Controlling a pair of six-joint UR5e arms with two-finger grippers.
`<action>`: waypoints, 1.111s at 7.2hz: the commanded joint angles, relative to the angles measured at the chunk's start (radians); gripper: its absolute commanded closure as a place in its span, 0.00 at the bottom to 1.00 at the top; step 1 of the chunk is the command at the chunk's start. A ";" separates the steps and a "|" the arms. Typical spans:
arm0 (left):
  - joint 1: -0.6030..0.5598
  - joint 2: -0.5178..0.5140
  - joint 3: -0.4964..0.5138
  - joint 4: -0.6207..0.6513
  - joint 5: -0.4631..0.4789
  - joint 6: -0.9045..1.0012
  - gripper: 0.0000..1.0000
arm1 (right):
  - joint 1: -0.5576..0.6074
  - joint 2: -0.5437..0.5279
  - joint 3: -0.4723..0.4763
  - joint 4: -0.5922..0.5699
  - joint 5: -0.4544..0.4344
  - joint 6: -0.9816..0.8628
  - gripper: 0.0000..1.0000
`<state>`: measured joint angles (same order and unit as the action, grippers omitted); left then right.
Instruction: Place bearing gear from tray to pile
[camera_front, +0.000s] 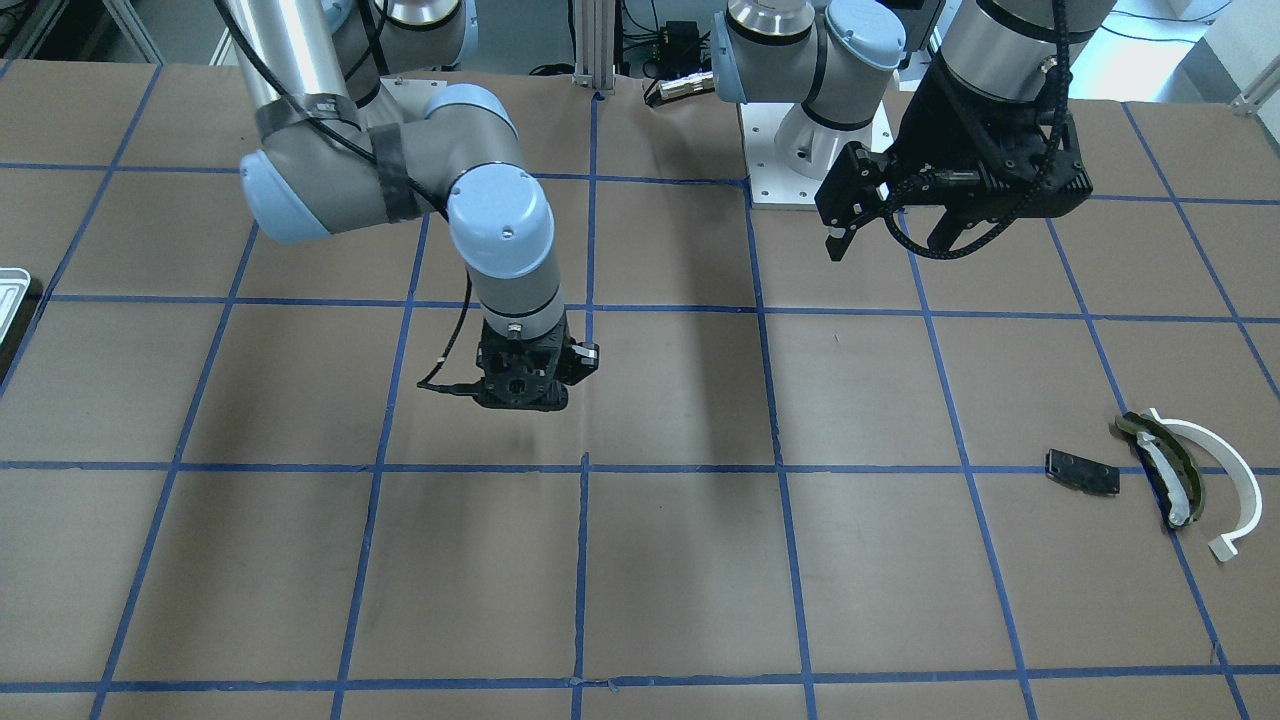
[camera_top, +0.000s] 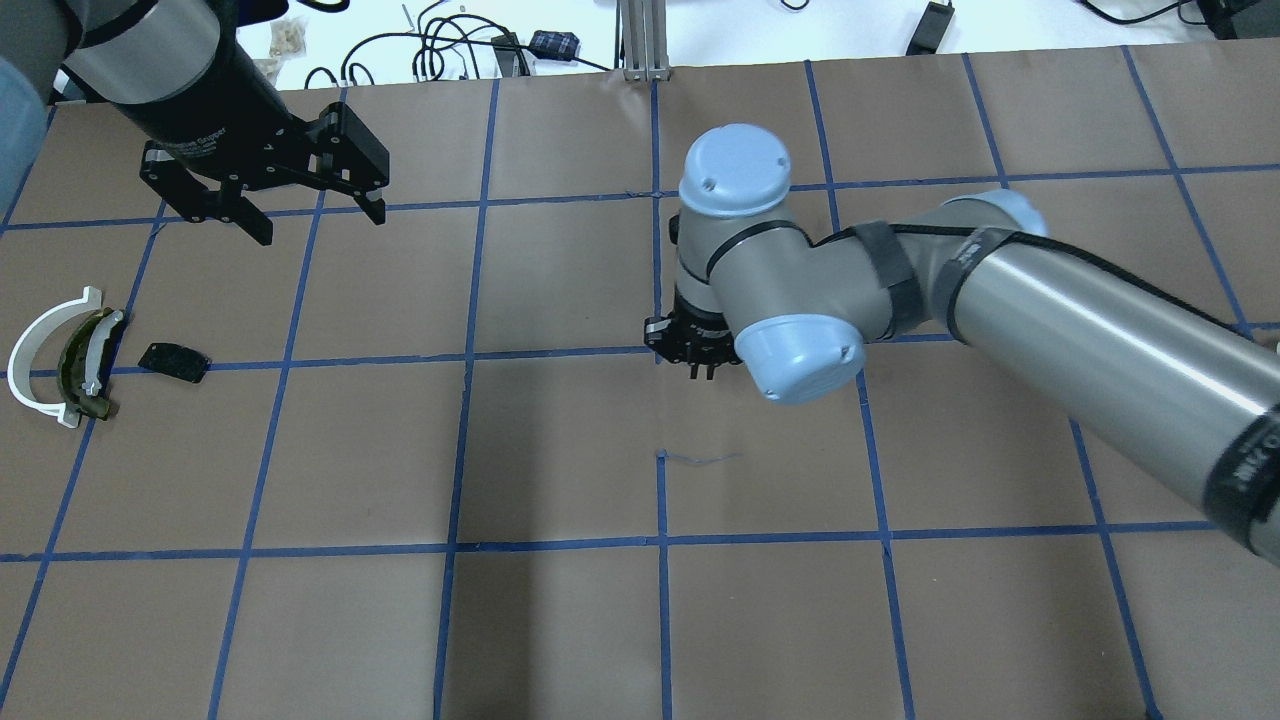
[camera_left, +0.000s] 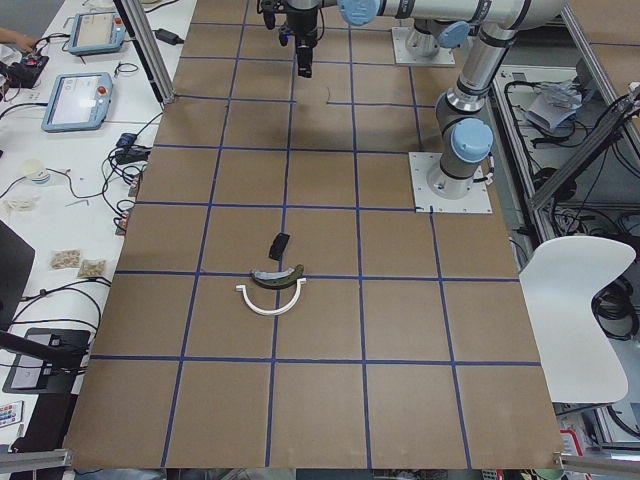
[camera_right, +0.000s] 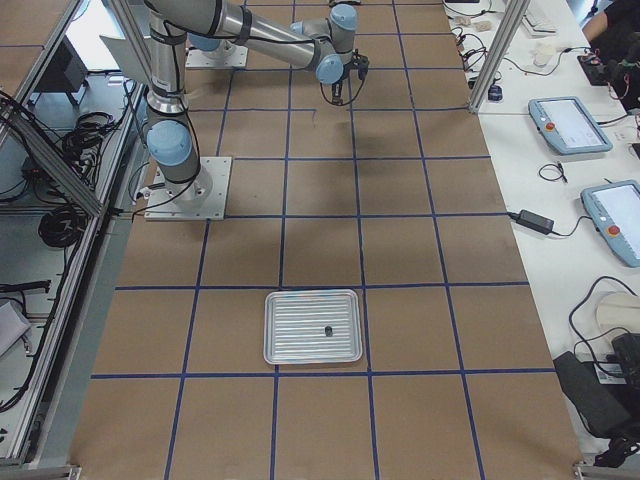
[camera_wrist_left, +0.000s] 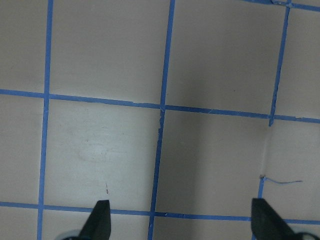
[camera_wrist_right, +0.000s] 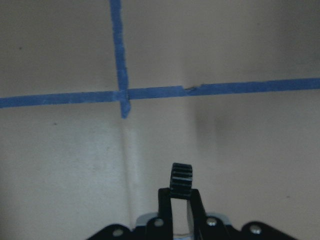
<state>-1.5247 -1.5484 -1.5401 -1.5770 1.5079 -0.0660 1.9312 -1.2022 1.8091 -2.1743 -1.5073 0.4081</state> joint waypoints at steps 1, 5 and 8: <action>0.001 0.001 0.000 0.000 0.000 0.000 0.00 | 0.035 0.052 0.004 -0.051 0.010 0.026 0.95; 0.000 0.002 -0.008 -0.002 -0.017 0.003 0.00 | 0.034 0.090 -0.011 -0.078 0.015 0.011 0.00; -0.003 -0.022 -0.005 0.008 -0.008 -0.008 0.00 | -0.155 -0.083 -0.019 0.094 0.001 -0.200 0.00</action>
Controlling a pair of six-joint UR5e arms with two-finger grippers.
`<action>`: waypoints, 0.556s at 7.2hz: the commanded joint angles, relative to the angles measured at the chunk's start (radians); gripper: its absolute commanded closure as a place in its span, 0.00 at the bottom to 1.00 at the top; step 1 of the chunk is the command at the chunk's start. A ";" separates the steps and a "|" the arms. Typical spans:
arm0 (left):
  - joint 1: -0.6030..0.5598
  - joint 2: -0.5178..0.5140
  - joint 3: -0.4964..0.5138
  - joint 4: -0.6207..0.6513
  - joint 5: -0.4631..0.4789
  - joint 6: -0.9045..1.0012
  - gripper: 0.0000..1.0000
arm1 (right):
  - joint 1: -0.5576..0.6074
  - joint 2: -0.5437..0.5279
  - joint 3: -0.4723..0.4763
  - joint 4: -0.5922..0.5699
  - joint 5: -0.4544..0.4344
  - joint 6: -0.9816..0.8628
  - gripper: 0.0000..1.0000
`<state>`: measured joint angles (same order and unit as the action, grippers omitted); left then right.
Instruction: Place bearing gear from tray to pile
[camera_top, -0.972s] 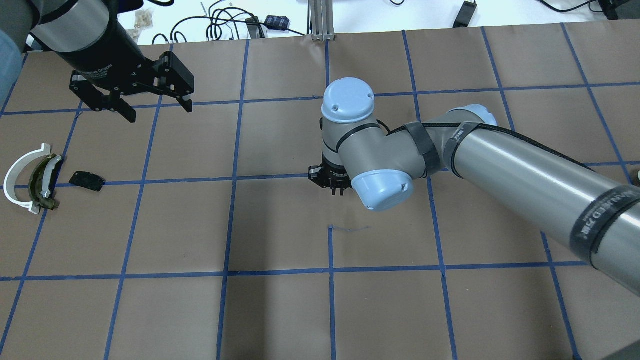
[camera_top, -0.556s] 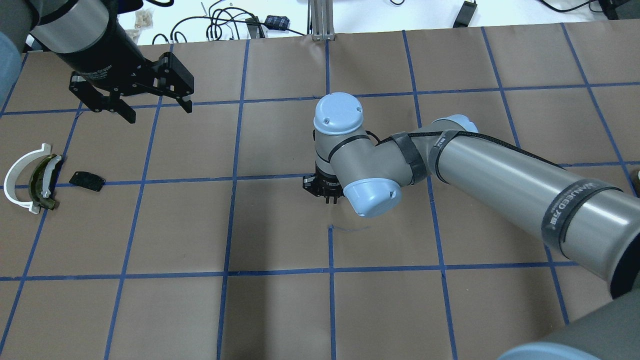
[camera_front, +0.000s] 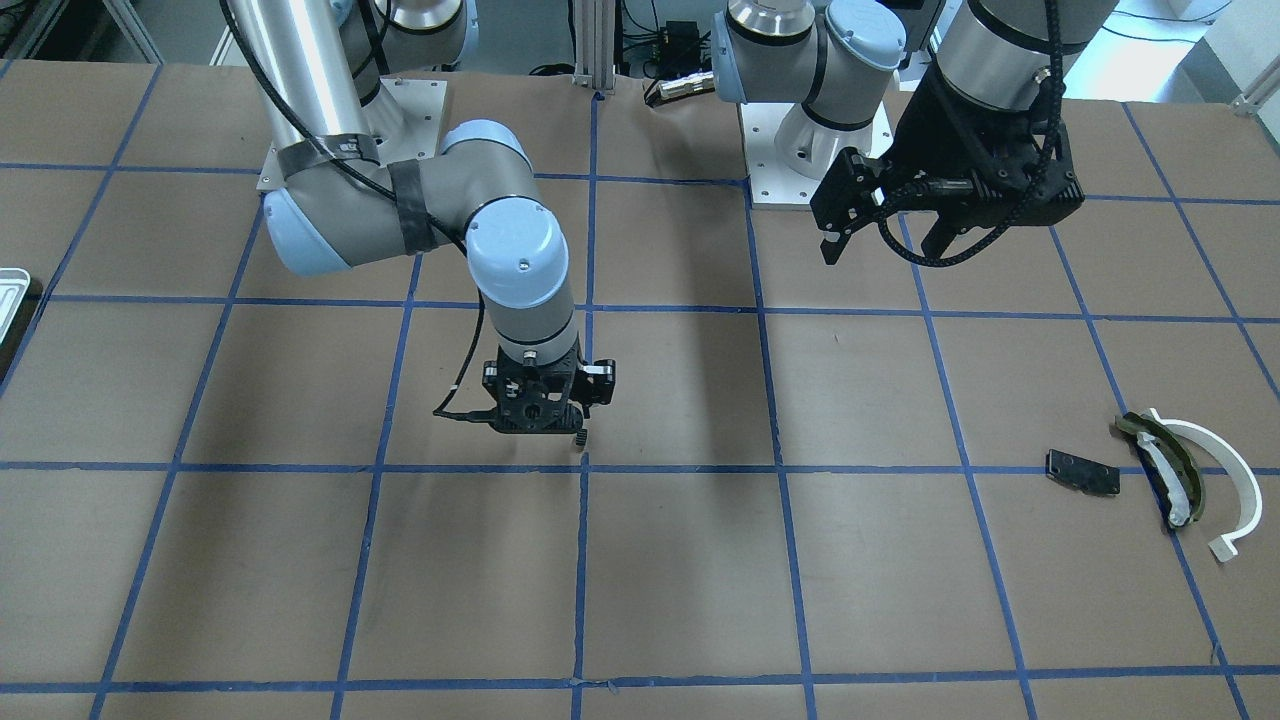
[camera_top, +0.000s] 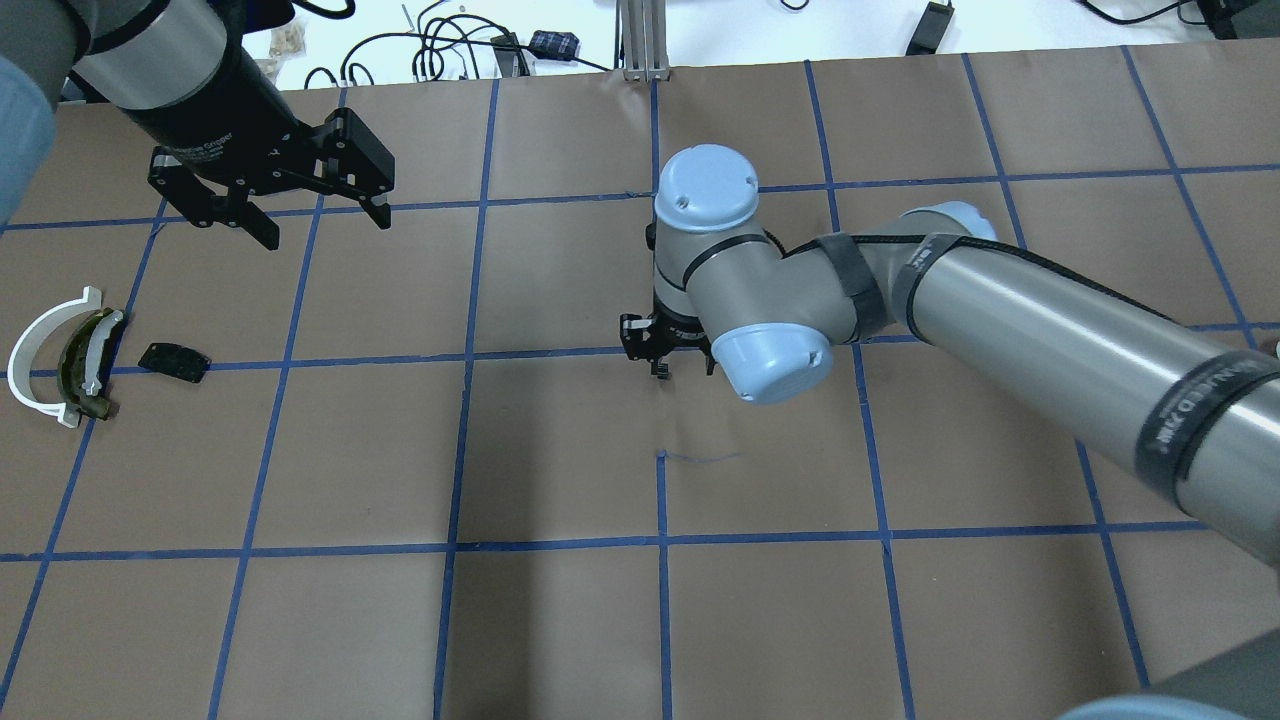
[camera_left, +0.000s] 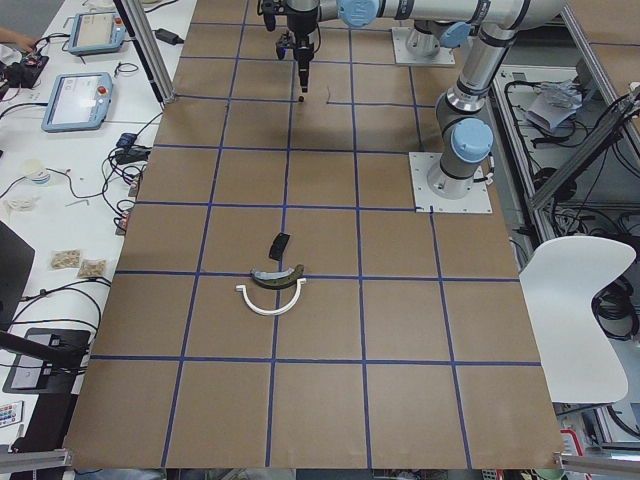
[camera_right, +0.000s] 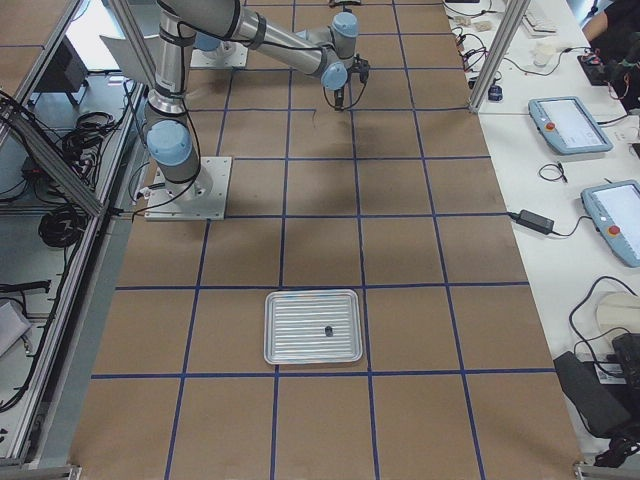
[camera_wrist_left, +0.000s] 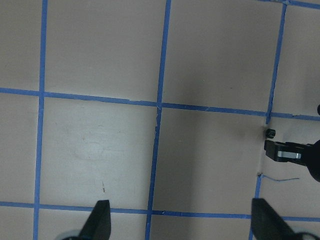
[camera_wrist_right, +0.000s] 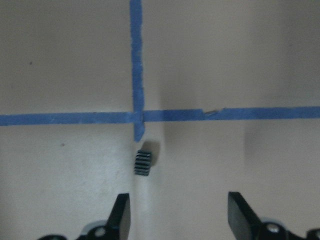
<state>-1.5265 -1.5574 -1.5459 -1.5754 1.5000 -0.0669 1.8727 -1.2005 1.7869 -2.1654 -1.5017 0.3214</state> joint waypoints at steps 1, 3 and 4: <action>-0.015 -0.027 -0.002 0.038 0.002 -0.001 0.00 | -0.198 -0.147 0.005 0.166 -0.026 -0.243 0.00; -0.136 -0.123 -0.016 0.128 0.006 -0.026 0.00 | -0.434 -0.229 -0.001 0.255 -0.126 -0.576 0.00; -0.152 -0.221 -0.044 0.281 -0.009 -0.115 0.00 | -0.561 -0.234 -0.003 0.263 -0.120 -0.713 0.00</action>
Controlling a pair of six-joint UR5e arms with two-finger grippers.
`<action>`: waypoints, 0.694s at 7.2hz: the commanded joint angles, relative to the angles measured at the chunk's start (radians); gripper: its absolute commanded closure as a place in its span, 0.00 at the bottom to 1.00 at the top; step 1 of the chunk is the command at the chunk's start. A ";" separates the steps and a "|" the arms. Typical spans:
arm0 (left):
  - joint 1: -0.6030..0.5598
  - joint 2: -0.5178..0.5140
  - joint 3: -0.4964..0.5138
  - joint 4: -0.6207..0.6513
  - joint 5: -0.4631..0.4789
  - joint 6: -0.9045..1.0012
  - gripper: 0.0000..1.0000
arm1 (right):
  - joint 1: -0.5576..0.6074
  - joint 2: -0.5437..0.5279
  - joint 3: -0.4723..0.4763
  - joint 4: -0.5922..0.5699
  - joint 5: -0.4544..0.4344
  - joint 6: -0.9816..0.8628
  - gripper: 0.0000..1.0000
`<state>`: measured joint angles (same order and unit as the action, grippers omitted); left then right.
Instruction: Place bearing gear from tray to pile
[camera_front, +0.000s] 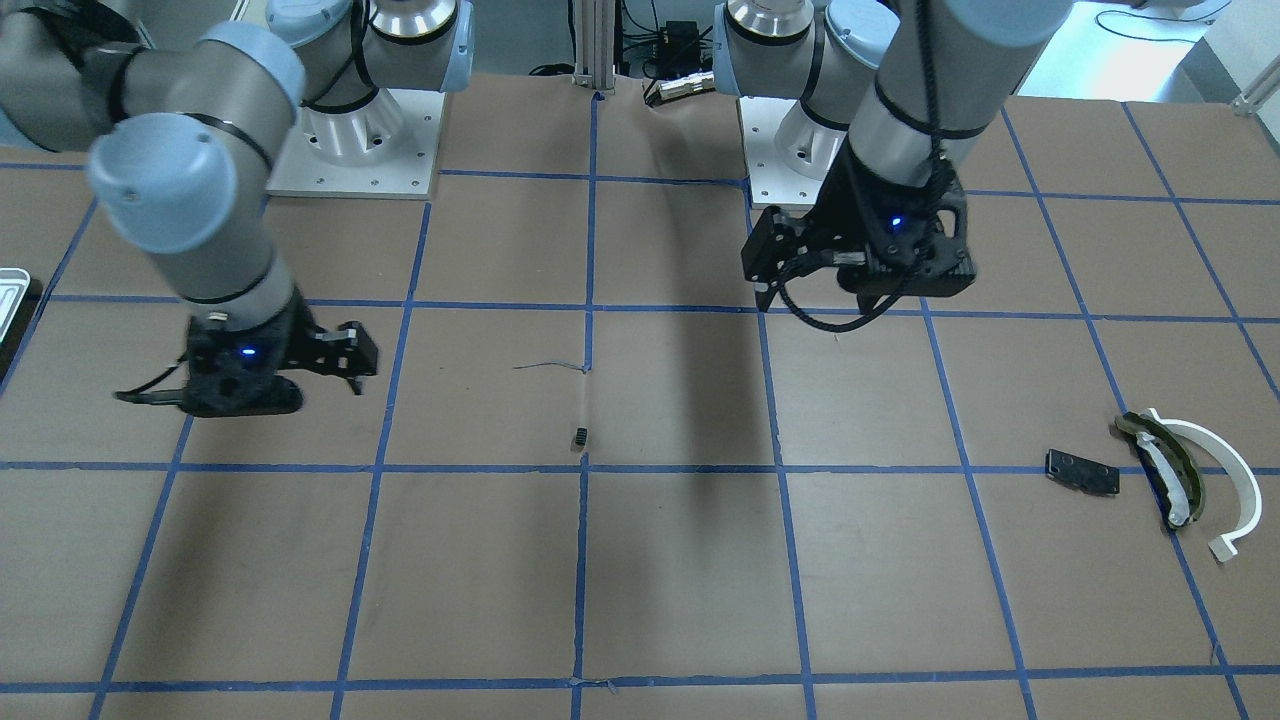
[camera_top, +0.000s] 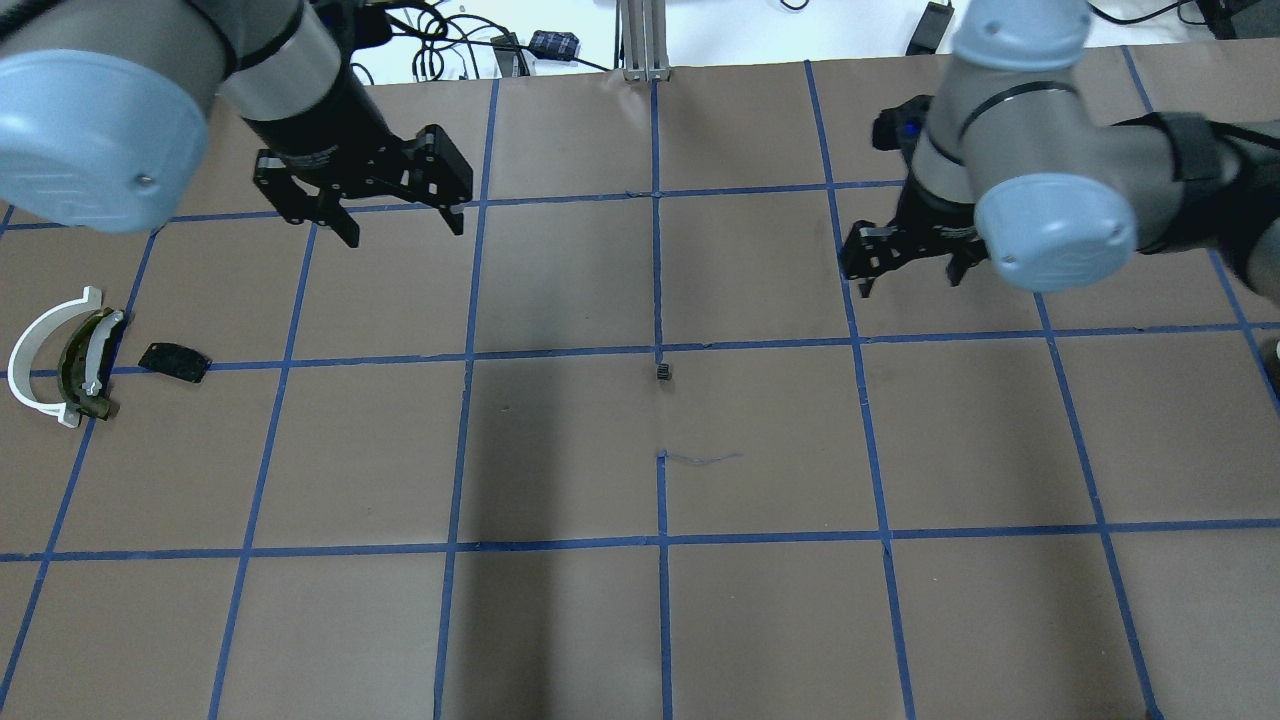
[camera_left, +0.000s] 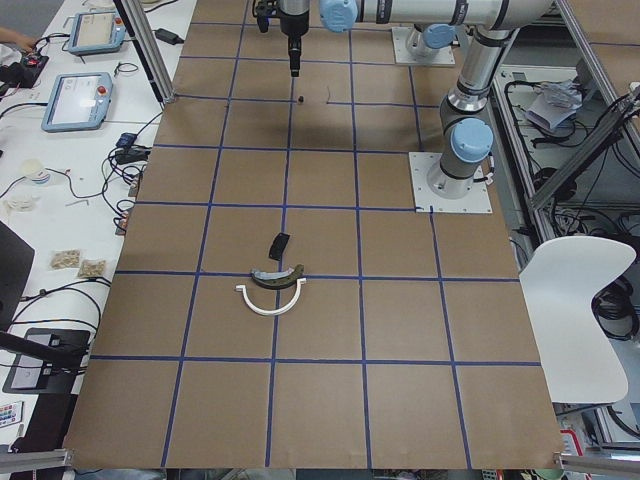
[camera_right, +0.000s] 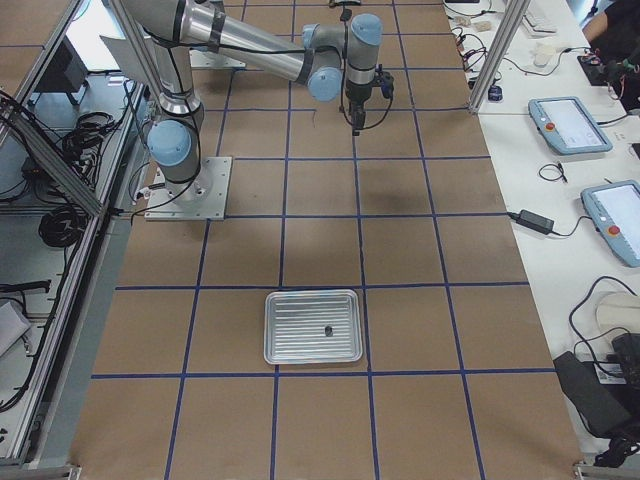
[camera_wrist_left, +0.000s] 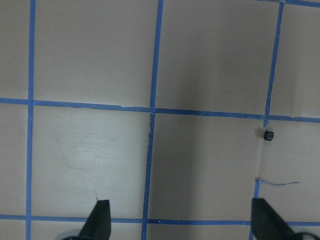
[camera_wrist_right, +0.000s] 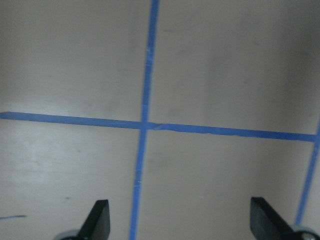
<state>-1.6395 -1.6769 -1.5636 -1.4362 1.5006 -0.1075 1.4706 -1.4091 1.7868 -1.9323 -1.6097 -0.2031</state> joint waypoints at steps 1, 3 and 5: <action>-0.115 -0.177 -0.044 0.281 -0.008 -0.092 0.00 | -0.274 -0.021 -0.003 0.018 -0.021 -0.375 0.00; -0.254 -0.297 -0.052 0.386 -0.002 -0.275 0.00 | -0.544 0.016 -0.012 -0.008 -0.007 -0.705 0.00; -0.342 -0.354 -0.056 0.399 0.007 -0.322 0.00 | -0.692 0.152 -0.071 -0.143 -0.003 -0.943 0.00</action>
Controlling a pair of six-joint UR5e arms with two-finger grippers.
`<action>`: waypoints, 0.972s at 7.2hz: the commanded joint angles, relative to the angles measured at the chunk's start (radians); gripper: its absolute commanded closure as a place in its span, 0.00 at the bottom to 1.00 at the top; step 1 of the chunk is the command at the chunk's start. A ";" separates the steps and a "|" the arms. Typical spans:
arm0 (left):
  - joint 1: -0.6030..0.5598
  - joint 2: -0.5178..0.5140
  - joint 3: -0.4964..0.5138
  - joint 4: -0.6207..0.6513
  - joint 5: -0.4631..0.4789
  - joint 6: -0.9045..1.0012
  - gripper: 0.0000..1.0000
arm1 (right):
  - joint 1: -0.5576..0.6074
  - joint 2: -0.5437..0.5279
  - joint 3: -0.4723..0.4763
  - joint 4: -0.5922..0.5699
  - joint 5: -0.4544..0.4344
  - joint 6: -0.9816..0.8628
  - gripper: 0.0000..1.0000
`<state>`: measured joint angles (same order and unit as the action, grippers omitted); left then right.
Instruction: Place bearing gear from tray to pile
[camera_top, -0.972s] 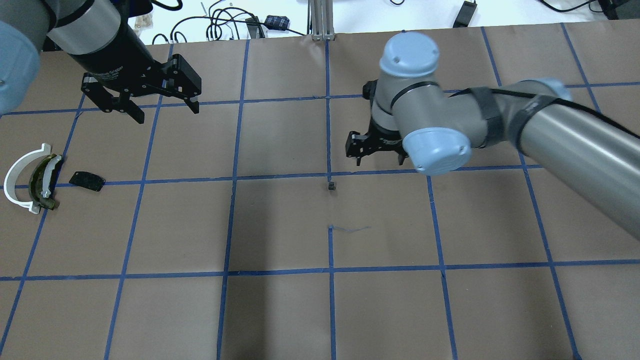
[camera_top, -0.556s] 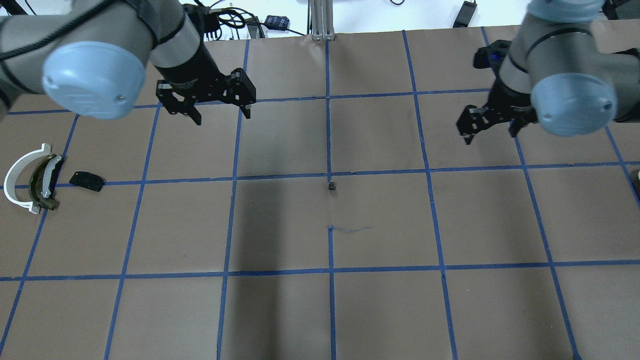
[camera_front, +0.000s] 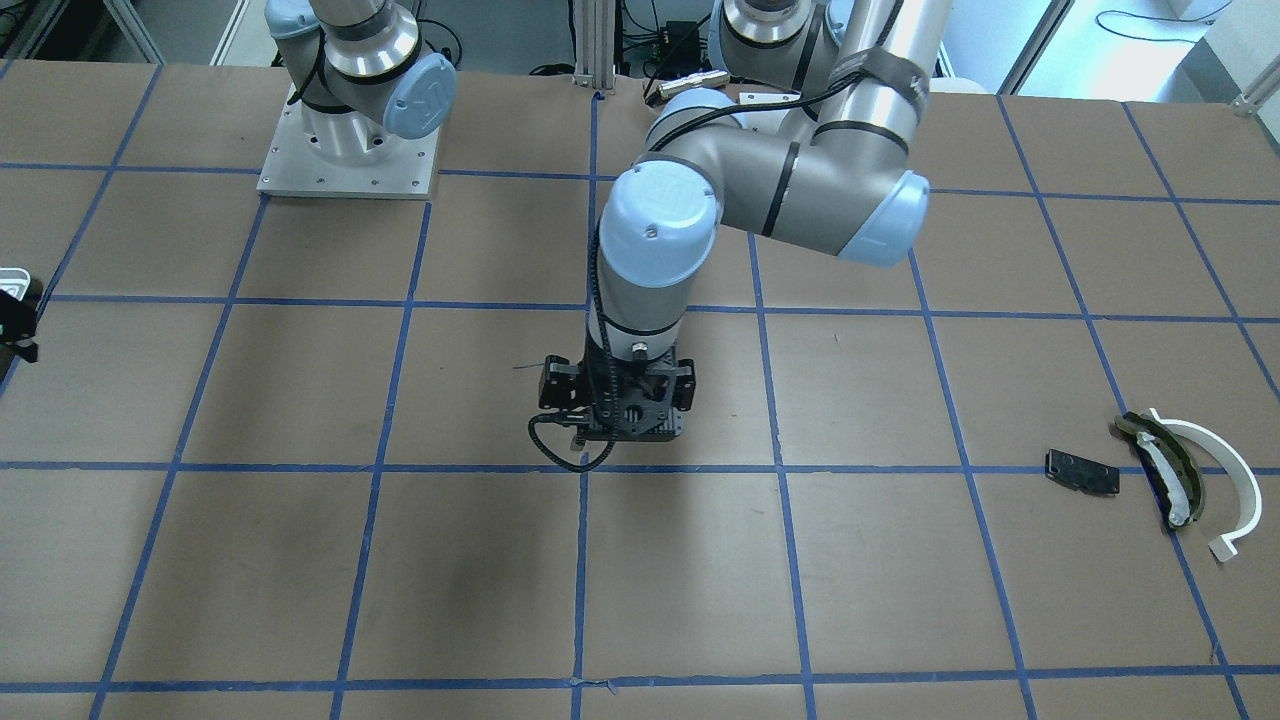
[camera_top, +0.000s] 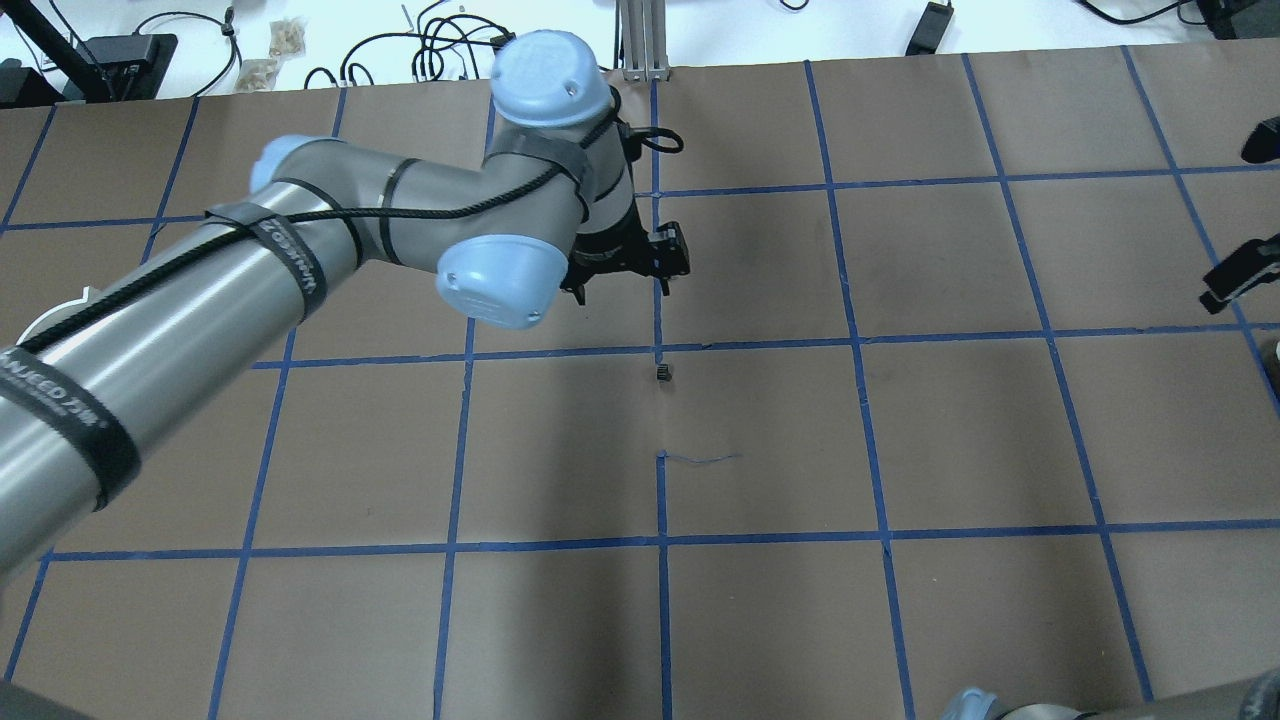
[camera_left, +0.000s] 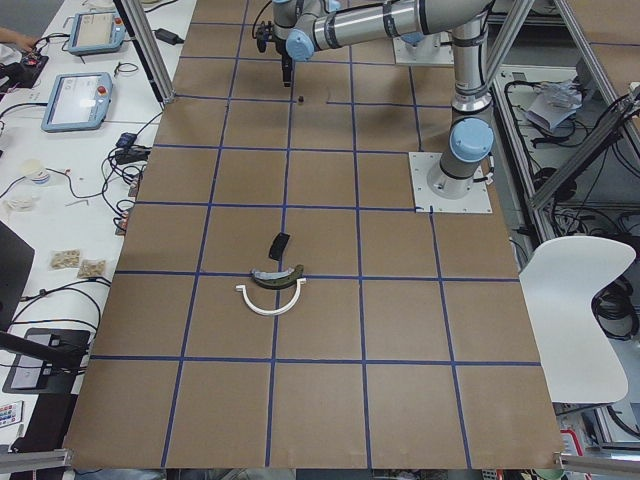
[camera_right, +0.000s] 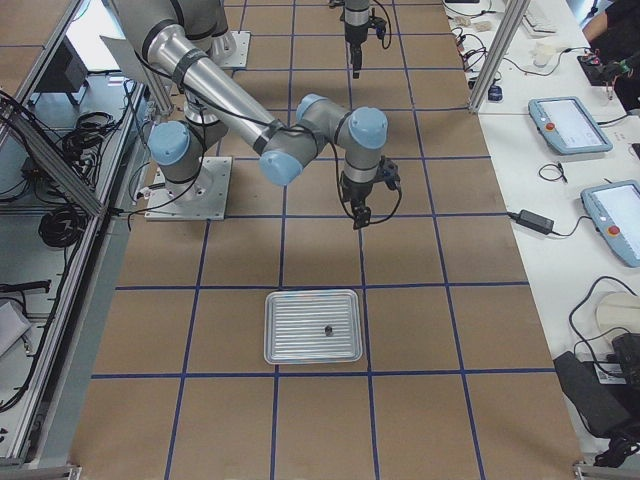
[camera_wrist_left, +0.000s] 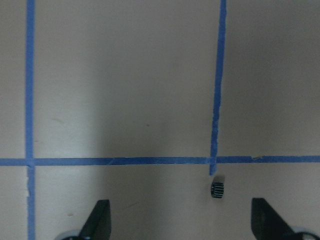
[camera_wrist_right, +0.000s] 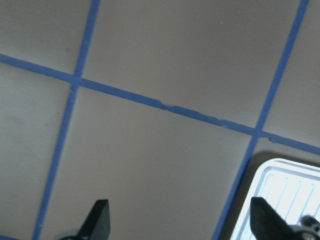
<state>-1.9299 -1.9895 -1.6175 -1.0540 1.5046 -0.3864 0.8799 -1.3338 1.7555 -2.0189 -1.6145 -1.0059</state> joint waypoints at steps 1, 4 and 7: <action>-0.055 -0.054 -0.024 0.019 0.015 -0.040 0.00 | -0.155 0.172 -0.129 -0.058 0.002 -0.257 0.00; -0.057 -0.104 -0.059 0.057 0.057 -0.040 0.00 | -0.264 0.361 -0.264 -0.057 0.005 -0.422 0.00; -0.058 -0.166 -0.062 0.167 0.055 -0.045 0.00 | -0.266 0.389 -0.245 -0.061 -0.015 -0.432 0.06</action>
<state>-1.9870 -2.1286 -1.6762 -0.9314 1.5598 -0.4296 0.6154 -0.9544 1.5015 -2.0772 -1.6233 -1.4364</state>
